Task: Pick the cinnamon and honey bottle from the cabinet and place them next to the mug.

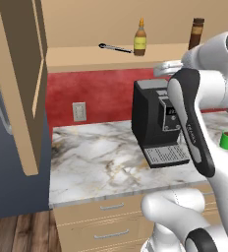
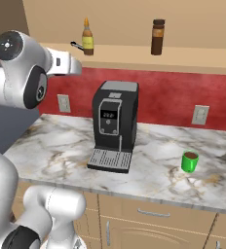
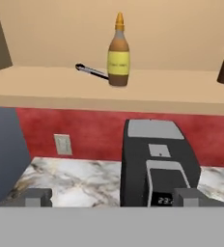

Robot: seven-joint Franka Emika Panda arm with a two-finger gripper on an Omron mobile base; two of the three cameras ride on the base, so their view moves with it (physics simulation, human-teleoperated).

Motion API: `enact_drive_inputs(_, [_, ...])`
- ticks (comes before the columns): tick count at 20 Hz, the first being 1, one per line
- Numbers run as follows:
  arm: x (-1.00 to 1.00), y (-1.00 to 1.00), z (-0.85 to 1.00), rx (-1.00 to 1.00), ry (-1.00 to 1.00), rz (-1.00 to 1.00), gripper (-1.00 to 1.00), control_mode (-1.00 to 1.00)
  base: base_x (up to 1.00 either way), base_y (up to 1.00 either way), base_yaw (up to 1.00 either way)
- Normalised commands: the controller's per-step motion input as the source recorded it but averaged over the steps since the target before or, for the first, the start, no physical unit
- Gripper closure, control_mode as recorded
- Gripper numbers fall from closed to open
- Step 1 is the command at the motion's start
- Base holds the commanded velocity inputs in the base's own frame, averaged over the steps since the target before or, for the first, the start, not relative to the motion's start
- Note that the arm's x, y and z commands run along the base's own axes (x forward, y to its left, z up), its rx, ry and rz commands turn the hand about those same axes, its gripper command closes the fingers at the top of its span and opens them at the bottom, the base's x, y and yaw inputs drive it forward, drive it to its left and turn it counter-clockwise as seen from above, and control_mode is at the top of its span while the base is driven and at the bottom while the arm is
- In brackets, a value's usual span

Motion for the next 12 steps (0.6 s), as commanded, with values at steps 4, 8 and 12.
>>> enact_drive_inputs(4, [0.0,0.06,0.57,0.0,-0.22,0.0,-1.0,-1.0,0.0,0.0,0.0])
enact_drive_inputs(8, [0.0,0.01,0.11,0.0,-0.08,0.0,-1.0,-1.0,0.0,0.0,0.0])
enact_drive_inputs(12, [0.02,0.0,0.01,0.0,0.01,0.0,-1.0,-1.0,0.0,0.0,0.0])
